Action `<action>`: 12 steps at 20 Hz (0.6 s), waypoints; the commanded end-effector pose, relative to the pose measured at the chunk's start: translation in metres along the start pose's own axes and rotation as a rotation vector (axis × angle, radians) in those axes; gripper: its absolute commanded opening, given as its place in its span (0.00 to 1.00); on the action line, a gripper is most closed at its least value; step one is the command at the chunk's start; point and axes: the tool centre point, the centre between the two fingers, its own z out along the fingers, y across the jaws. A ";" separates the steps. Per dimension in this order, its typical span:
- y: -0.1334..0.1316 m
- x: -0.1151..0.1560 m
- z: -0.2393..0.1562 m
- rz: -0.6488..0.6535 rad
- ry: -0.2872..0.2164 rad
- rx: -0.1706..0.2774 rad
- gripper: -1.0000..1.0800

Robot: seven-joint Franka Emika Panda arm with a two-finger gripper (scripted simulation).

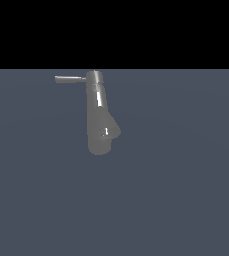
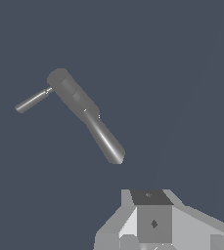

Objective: Turn on the faucet by rotating a designated handle.

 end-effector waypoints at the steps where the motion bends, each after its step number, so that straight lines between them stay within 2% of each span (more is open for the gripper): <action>1: -0.012 0.012 0.007 0.051 -0.003 -0.004 0.00; 12: -0.066 0.057 0.044 0.267 -0.014 -0.027 0.00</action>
